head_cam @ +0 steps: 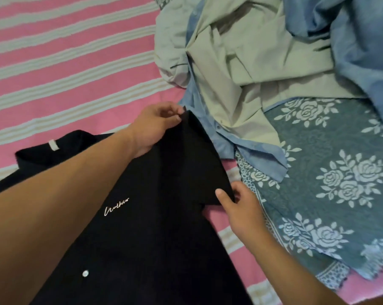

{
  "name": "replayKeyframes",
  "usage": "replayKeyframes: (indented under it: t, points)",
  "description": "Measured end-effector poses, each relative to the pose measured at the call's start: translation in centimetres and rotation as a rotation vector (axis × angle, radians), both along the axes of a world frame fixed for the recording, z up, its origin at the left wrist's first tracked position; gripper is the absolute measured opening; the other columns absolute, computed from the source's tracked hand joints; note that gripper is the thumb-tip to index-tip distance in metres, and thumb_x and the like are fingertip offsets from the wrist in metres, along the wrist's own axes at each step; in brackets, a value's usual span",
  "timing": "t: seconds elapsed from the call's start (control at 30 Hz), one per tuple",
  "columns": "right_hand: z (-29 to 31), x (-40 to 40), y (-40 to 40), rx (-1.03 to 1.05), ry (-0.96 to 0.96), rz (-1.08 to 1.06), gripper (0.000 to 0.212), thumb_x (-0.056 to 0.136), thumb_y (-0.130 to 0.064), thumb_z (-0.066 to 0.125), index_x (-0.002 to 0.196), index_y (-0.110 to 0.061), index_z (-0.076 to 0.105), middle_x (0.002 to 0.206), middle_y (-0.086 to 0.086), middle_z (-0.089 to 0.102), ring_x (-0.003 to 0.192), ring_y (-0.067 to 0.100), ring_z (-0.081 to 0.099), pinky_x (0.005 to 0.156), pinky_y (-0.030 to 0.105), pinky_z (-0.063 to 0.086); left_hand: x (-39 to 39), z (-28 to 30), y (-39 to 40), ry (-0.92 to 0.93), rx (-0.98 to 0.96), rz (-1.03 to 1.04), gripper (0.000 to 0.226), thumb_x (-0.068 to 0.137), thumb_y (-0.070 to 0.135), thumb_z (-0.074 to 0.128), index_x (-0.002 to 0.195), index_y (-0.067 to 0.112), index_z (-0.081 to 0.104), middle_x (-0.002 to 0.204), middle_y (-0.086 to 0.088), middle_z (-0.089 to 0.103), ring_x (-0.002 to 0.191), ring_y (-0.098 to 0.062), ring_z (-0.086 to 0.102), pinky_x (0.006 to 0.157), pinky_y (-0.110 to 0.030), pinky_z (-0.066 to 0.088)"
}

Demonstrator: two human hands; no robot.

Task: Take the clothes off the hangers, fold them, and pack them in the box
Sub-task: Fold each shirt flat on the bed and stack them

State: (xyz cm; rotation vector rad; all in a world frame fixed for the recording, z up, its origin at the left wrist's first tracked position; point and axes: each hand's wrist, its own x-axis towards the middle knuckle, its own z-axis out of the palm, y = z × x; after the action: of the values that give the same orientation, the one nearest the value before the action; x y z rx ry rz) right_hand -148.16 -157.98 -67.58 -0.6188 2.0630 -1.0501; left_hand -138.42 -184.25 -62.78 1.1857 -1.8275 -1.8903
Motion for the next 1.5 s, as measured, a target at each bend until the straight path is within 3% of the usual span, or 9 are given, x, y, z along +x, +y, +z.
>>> replayKeyframes:
  t: [0.13,0.3,0.5,0.63,0.9,1.03,1.23,1.4,1.5]
  points:
    - [1.8,3.8,0.4,-0.275,0.653,0.508,0.013,0.085,-0.024,0.071,0.087,-0.018,0.06,0.101,-0.006,0.059,0.098,0.013,0.052,0.087,0.024,0.043,9.0,0.7,0.3,0.073,0.231,0.275,0.037,0.099,-0.004,0.051,0.081,0.023,0.069,0.107,0.0,0.066,0.087,-0.019,0.059,0.075,-0.032,0.046]
    - [-0.2,8.6,0.9,-0.076,0.842,1.082,0.042,0.083,-0.042,0.068,0.12,-0.024,0.064,0.134,0.0,0.054,0.128,0.023,0.047,0.116,0.044,0.037,17.4,-3.1,3.3,-0.134,0.606,0.543,0.026,0.106,0.036,0.049,0.123,0.021,0.06,0.109,-0.004,0.065,0.097,-0.025,0.066,0.087,-0.044,0.054]
    - [-0.6,7.7,0.6,0.035,0.673,0.809,0.049,0.086,-0.026,0.068,0.132,-0.021,0.054,0.138,-0.003,0.044,0.126,0.019,0.045,0.105,0.038,0.047,15.8,-6.2,4.8,-0.406,0.272,0.513,0.037,0.095,0.039,0.068,0.123,0.016,0.062,0.099,-0.001,0.067,0.083,-0.016,0.061,0.079,-0.033,0.051]
    - [-2.0,6.7,0.5,0.304,0.581,0.709,0.064,0.085,-0.042,0.07,0.14,-0.025,0.04,0.123,-0.008,0.047,0.113,0.015,0.048,0.099,0.037,0.047,13.6,-5.6,3.6,-0.9,-0.242,0.154,0.057,0.091,0.046,0.064,0.141,0.021,0.049,0.142,-0.009,0.046,0.132,-0.034,0.043,0.108,-0.047,0.039]
    - [-4.0,6.7,-0.7,0.249,0.846,0.509,0.006,0.086,-0.021,0.049,0.082,-0.017,0.05,0.074,-0.005,0.041,0.062,0.017,0.036,0.054,0.033,0.031,4.8,-5.9,-1.5,-0.626,-0.285,-0.107,0.024,0.101,0.033,0.058,0.101,0.01,0.065,0.098,-0.006,0.066,0.097,-0.027,0.061,0.085,-0.033,0.047]
    - [-5.2,5.4,0.9,0.266,0.961,0.588,0.022,0.089,-0.024,0.036,0.078,-0.017,0.054,0.075,0.001,0.049,0.067,0.022,0.044,0.061,0.037,0.038,3.1,-8.6,-1.9,-0.47,-0.298,-0.02,0.015,0.102,0.024,0.06,0.099,0.012,0.067,0.083,0.002,0.058,0.087,-0.022,0.056,0.081,-0.03,0.044]
    - [-2.8,4.6,-0.2,0.409,0.763,0.646,0.011,0.08,-0.026,0.044,0.09,-0.021,0.046,0.084,-0.004,0.045,0.07,0.019,0.044,0.06,0.035,0.038,4.1,-8.9,1.2,-0.563,-0.488,-0.183,0.071,0.102,0.025,0.053,0.162,0.026,0.015,0.162,-0.007,0.034,0.147,-0.031,0.031,0.122,-0.049,0.026]
    - [0.1,5.8,-2.6,0.145,0.833,0.674,0.051,0.09,-0.022,0.054,0.14,-0.018,0.046,0.139,0.003,0.043,0.121,0.022,0.046,0.091,0.041,0.053,14.6,-6.7,8.1,-0.491,-0.705,0.146,0.059,0.105,0.028,0.051,0.159,0.024,0.03,0.166,-0.005,0.024,0.155,-0.024,0.016,0.126,-0.038,0.015]
    - [-1.7,5.9,-6.4,0.178,0.938,0.931,0.056,0.103,-0.039,0.038,0.157,-0.026,0.028,0.163,0.005,0.023,0.148,0.031,0.023,0.115,0.048,0.032,25.2,-6.9,8.0,-0.663,-0.718,0.343,0.055,0.103,0.024,0.053,0.156,0.018,0.037,0.163,-0.011,0.028,0.152,-0.029,0.023,0.125,-0.044,0.02]
